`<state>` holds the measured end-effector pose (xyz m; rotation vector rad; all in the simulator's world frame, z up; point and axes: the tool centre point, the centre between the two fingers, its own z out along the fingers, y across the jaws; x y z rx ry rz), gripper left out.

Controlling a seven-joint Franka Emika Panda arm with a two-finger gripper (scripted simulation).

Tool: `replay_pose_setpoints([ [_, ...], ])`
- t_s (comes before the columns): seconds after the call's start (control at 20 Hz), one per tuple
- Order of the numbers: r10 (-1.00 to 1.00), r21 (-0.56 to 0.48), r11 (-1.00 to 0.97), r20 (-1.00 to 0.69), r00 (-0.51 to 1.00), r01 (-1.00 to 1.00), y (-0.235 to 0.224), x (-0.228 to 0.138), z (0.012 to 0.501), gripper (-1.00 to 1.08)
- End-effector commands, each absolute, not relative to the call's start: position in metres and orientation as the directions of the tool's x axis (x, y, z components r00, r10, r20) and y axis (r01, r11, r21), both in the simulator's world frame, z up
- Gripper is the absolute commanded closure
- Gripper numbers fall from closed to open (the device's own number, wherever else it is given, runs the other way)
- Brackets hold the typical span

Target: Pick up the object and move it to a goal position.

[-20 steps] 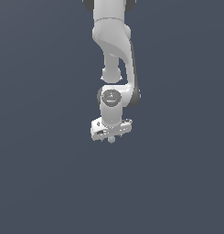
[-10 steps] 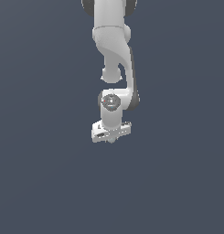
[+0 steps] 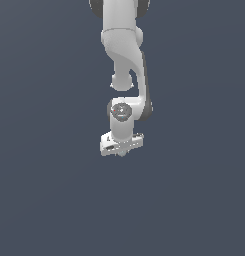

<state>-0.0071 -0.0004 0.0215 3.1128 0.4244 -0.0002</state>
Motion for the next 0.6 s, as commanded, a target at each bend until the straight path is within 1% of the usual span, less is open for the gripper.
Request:
replay_pose_setpoints([
  [0.0,0.268,0.0,-0.964,0.0,0.964,0.268,-0.001,-0.007,0.023,1.08],
  [0.3,0.268,0.0,-0.964,0.0,0.964,0.268,-0.009,-0.011,0.041,1.08],
  [0.55,0.268,0.0,-0.964,0.0,0.964,0.268,-0.021,-0.018,0.07,1.08],
])
